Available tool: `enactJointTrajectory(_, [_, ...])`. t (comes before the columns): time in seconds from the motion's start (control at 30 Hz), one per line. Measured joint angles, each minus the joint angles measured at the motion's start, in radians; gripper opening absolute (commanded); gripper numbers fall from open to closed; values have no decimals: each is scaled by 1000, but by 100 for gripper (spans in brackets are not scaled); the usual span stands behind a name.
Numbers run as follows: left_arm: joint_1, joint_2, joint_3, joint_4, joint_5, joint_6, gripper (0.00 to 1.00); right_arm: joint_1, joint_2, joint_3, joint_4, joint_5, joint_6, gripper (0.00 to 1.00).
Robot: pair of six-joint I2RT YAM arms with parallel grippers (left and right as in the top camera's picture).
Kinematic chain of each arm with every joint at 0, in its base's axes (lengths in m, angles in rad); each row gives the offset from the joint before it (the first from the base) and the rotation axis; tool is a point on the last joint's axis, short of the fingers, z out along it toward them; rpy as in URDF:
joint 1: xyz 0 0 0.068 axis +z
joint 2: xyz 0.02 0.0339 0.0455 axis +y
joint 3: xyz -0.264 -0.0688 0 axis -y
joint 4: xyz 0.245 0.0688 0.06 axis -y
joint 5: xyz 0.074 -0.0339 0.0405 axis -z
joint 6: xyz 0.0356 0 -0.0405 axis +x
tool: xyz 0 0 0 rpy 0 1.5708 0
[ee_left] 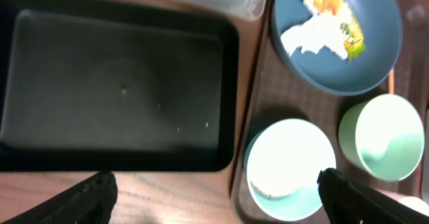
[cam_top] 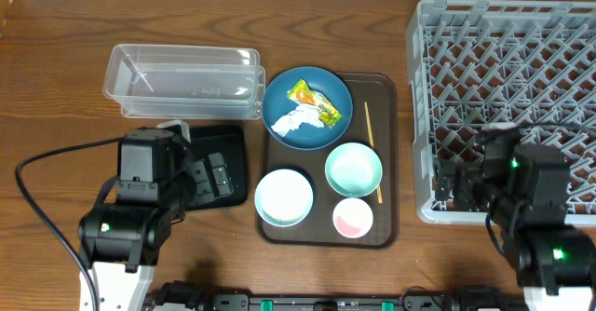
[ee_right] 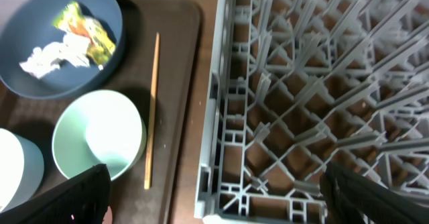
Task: Sort waste into correct bins and load items into the dishwasher rack
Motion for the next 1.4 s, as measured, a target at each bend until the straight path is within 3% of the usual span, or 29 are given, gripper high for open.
enactJointTrajectory(0.2, [0, 22, 0, -9, 6, 0, 98, 0, 39, 3, -11, -4, 0, 99])
enactJointTrajectory(0.53, [-26, 91, 6, 146, 48, 13, 96, 0, 38, 5, -10, -6, 0, 99])
enactJointTrajectory(0.9, [-232, 453, 221, 333, 25, 111, 94, 0, 39, 6, -10, -6, 0, 99])
enactJointTrajectory(1.13, [-349, 653, 235, 455, 8, 204, 91, 0, 39, 6, -10, -6, 0, 99])
enactJointTrajectory(1.4, [-369, 834, 235, 513, -26, 237, 90, 0, 39, 6, -10, -6, 0, 99])
